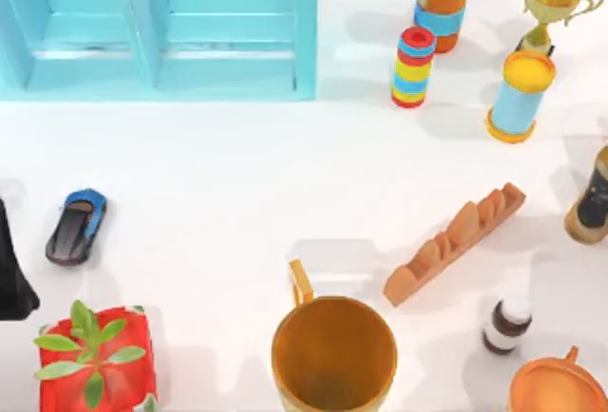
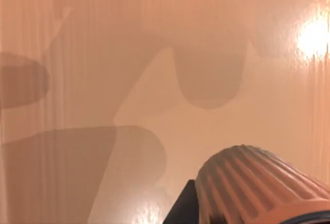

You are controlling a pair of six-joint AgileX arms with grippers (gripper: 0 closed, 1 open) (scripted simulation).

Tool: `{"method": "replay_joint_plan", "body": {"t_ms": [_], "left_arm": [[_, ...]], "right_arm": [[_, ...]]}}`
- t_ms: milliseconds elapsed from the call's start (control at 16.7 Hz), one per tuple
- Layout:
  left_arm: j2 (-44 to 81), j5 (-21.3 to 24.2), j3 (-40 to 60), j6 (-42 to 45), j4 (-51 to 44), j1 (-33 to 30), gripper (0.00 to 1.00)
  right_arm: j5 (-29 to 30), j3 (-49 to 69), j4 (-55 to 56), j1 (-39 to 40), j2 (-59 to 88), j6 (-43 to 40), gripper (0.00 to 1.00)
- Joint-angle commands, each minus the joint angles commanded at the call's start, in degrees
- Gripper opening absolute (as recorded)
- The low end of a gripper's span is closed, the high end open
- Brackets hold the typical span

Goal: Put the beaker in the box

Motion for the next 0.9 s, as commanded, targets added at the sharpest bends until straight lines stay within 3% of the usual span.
{"method": "replay_joint_plan", "body": {"t_ms": [300, 900], "left_arm": [[0.0, 0.0, 0.0, 0.0, 0.0, 0.0, 1.0], [0.0, 0.0, 0.0, 0.0, 0.0, 0.0, 1.0]], "right_arm": [[0.03, -1.25, 1.31, 0.09, 0.34, 0.05, 0.0], [0.03, -1.25, 1.31, 0.09, 0.34, 0.05, 0.75]]}}
